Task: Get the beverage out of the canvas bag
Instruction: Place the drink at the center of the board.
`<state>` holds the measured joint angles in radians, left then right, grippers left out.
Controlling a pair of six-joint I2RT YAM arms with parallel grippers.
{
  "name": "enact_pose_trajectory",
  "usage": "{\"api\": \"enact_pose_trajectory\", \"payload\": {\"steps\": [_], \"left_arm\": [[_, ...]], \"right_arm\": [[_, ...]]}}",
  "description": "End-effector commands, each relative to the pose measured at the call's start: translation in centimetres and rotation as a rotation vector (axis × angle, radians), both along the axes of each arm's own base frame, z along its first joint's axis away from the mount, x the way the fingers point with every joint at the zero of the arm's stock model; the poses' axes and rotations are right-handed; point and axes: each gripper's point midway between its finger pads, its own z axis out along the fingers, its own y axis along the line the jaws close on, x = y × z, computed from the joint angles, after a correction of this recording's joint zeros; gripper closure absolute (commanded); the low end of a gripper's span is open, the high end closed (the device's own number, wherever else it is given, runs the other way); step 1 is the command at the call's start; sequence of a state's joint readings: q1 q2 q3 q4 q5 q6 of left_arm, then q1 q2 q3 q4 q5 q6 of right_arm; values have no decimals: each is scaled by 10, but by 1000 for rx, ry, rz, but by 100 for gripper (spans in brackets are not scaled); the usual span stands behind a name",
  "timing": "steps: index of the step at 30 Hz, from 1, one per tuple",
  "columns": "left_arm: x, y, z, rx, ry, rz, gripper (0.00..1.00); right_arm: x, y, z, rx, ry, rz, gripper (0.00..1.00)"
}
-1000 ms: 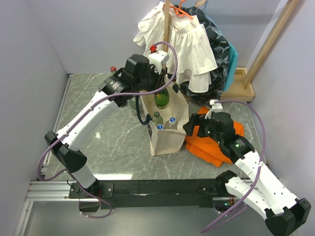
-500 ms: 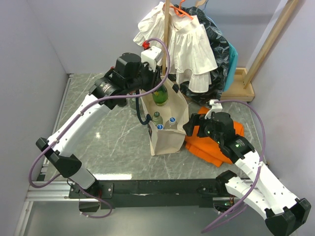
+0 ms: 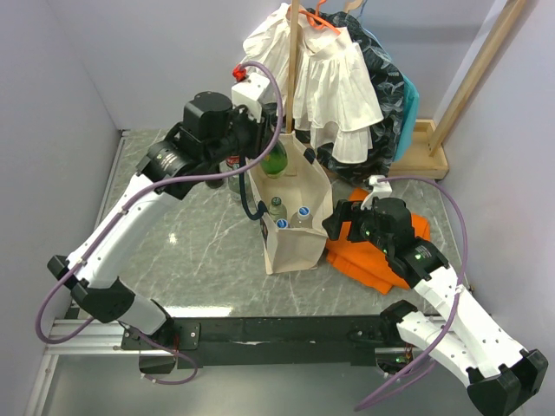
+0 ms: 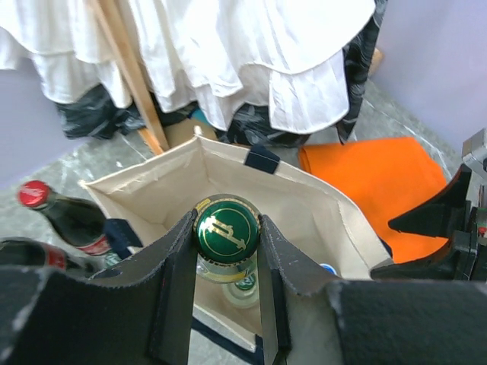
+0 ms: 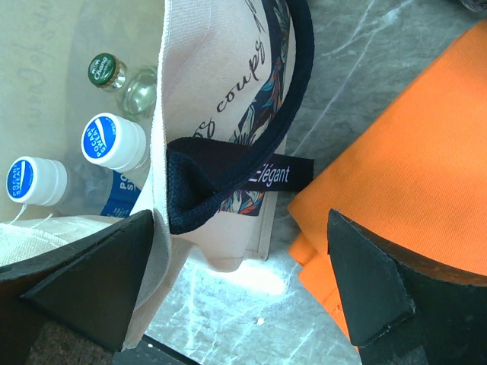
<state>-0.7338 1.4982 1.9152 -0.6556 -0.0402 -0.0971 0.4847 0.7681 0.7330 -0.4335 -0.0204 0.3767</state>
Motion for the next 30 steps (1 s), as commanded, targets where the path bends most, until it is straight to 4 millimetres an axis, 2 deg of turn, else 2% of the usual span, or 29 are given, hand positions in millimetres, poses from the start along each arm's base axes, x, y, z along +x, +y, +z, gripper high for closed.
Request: {"api": "enact_pose_trajectory", "payload": {"steps": [1, 15, 23, 30], "left_arm": [[-14, 27, 102, -192, -263, 58, 99], [-17, 53, 110, -182, -300, 147, 99], [-7, 70, 93, -132, -287, 256, 99], [-4, 94, 92, -144, -293, 316, 99]], "right_arm": [[-6, -6, -10, -55, 25, 5, 0], [-5, -6, -11, -55, 25, 5, 0], [-5, -5, -10, -53, 23, 12, 0], [-5, -4, -10, -53, 23, 17, 0]]}}
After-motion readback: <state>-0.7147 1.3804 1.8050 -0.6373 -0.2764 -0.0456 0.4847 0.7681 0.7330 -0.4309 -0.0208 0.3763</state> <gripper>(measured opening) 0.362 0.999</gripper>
